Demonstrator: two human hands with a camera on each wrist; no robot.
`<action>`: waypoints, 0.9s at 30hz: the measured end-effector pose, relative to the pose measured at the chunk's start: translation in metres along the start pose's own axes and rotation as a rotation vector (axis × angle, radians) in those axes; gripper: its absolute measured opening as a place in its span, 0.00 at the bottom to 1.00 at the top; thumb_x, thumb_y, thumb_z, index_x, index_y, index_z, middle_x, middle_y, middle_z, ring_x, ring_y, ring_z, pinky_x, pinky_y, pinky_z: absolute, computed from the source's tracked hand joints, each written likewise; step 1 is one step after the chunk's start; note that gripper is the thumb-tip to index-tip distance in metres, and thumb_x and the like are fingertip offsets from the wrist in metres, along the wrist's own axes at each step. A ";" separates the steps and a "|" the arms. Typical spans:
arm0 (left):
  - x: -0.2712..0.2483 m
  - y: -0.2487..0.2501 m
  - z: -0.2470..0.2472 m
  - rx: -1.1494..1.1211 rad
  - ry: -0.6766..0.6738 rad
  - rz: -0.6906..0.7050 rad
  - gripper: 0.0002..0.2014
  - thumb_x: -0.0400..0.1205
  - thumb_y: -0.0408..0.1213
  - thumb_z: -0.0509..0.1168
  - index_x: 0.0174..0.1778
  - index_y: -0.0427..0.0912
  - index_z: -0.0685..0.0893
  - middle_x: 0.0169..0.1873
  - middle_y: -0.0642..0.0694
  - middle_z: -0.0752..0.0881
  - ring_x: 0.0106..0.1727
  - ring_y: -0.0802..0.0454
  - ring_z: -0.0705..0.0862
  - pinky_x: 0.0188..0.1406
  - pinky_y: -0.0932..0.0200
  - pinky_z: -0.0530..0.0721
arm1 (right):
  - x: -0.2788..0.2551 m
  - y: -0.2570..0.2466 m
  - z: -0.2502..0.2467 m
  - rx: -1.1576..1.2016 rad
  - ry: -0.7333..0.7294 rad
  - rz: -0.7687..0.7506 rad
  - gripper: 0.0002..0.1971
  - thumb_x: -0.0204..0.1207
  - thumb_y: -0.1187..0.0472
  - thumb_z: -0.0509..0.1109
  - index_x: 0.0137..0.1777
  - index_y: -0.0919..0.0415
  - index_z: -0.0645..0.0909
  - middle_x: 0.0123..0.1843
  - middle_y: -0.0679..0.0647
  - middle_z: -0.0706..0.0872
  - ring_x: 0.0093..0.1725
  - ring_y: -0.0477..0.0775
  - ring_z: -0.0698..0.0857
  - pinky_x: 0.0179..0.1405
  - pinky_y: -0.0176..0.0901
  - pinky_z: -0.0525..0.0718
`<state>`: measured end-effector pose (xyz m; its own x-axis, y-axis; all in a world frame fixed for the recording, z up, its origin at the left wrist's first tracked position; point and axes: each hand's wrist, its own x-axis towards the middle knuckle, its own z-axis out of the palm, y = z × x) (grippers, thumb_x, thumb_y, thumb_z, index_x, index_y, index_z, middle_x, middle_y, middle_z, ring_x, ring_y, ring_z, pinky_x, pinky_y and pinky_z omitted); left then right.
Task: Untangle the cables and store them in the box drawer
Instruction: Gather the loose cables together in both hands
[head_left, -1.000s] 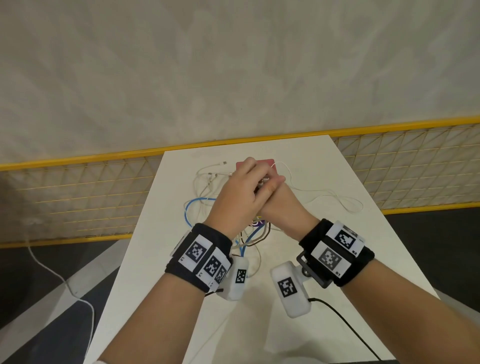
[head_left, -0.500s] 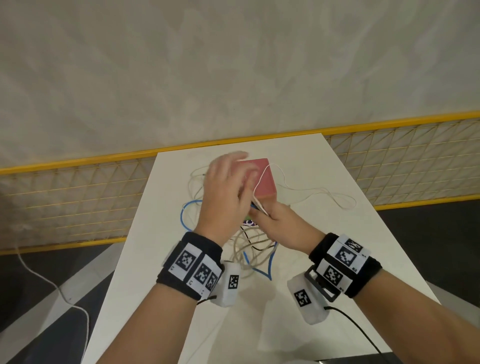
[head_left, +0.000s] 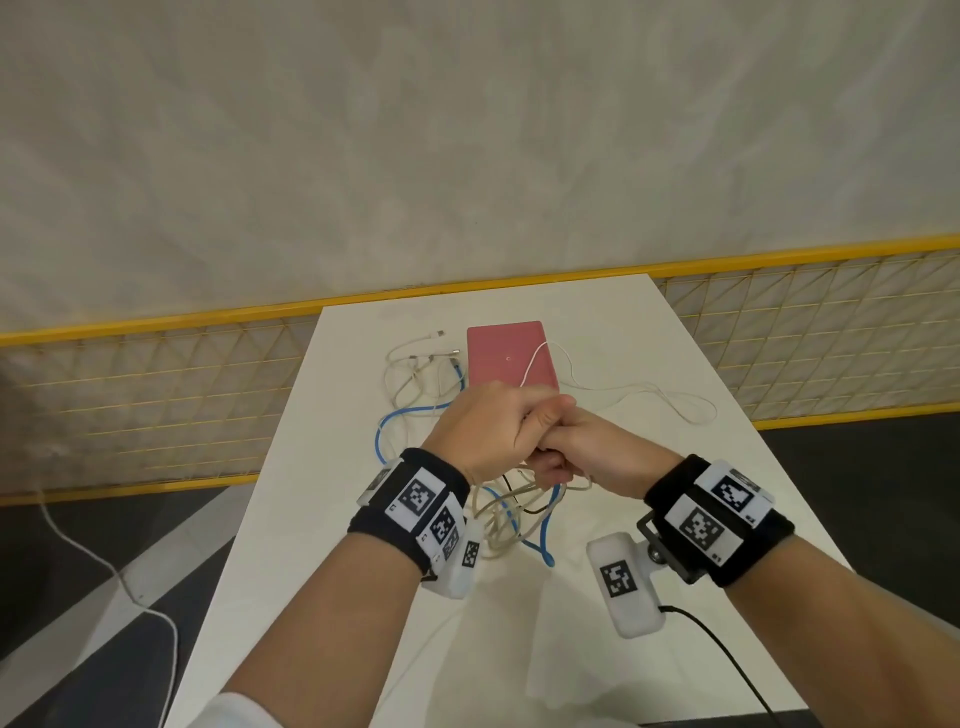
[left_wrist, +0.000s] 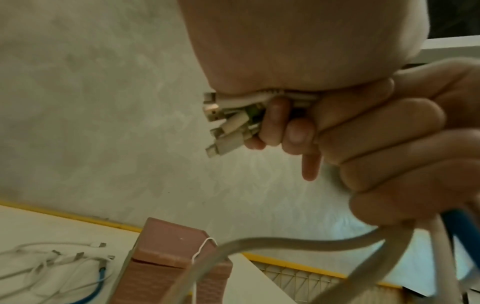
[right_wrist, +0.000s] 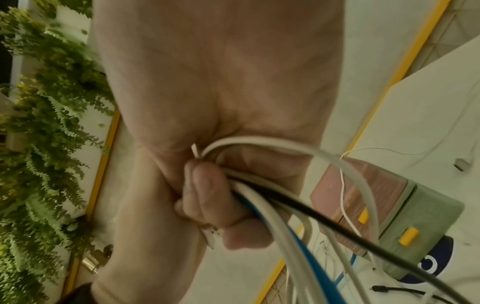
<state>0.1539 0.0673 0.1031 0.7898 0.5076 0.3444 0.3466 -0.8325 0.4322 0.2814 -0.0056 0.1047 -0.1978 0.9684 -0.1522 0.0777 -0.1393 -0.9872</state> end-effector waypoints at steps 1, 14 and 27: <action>0.000 0.000 0.001 0.022 0.023 0.011 0.31 0.83 0.64 0.39 0.46 0.54 0.87 0.27 0.51 0.86 0.30 0.55 0.80 0.32 0.55 0.78 | -0.001 0.000 0.000 -0.018 -0.008 -0.004 0.09 0.73 0.67 0.55 0.32 0.59 0.69 0.24 0.50 0.62 0.24 0.47 0.63 0.26 0.36 0.69; 0.005 -0.003 -0.026 0.104 0.323 -0.286 0.32 0.83 0.63 0.55 0.20 0.42 0.69 0.14 0.47 0.69 0.21 0.49 0.70 0.25 0.54 0.69 | 0.001 -0.008 -0.036 -0.407 -0.120 -0.081 0.19 0.85 0.54 0.57 0.42 0.72 0.74 0.28 0.51 0.78 0.38 0.57 0.87 0.44 0.35 0.79; -0.007 -0.039 -0.028 -0.027 0.544 -0.532 0.24 0.90 0.47 0.45 0.54 0.43 0.87 0.49 0.49 0.86 0.57 0.44 0.82 0.67 0.44 0.72 | 0.008 -0.006 -0.038 -0.599 0.147 -0.211 0.16 0.85 0.54 0.57 0.44 0.66 0.76 0.30 0.46 0.69 0.28 0.41 0.68 0.30 0.32 0.68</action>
<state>0.1203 0.1023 0.1070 0.1562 0.8828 0.4430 0.5930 -0.4425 0.6727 0.3164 0.0108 0.1109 -0.1358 0.9864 0.0923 0.5917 0.1554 -0.7910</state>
